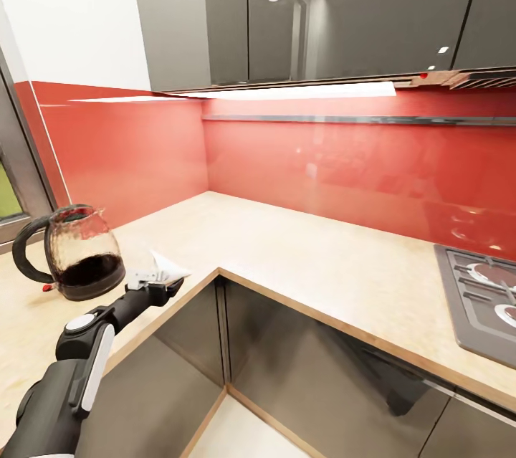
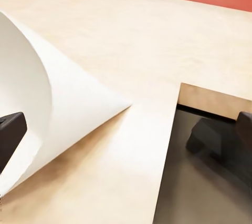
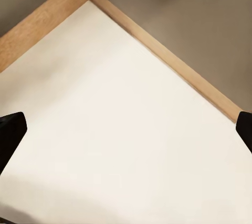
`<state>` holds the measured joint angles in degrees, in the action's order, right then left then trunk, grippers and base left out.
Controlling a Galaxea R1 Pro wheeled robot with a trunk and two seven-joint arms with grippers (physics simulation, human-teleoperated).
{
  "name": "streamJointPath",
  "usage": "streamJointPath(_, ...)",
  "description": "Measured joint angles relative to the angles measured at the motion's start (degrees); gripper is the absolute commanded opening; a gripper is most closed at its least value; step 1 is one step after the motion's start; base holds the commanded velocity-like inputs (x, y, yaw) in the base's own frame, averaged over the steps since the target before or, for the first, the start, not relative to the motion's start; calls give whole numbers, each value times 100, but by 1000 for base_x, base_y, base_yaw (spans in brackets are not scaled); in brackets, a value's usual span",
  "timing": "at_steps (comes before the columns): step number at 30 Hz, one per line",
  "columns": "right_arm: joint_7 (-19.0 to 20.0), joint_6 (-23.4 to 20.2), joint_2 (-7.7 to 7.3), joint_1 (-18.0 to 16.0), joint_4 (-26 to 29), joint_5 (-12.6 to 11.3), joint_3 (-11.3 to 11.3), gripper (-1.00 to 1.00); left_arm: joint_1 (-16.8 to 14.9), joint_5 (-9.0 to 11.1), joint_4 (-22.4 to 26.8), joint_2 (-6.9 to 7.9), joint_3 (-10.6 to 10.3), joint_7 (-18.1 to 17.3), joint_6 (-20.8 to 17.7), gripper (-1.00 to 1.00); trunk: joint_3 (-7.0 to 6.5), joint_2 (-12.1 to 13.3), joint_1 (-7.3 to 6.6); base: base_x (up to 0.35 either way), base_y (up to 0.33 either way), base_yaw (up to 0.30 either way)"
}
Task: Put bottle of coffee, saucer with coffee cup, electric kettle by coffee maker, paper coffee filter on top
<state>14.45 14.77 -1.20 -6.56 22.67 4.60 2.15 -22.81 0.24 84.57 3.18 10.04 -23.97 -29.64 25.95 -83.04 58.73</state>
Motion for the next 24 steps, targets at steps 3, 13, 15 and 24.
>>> streamJointPath(3,0,1,0,0,-2,1,0,100,0,4,13,0,17,0,4,100,0,0,0,5,0,0)
streamJointPath(13,0,2,0,0,-1,1,0,100,0,8,27,0,32,0,6,100,0,0,0,52,15,0)
streamJointPath(15,0,2,0,0,-1,1,0,100,0,8,27,0,33,0,6,100,0,0,0,10,4,0)
streamJointPath(24,0,2,0,0,-2,0,0,100,0,7,27,0,40,0,6,100,0,0,-1,37,1,0)
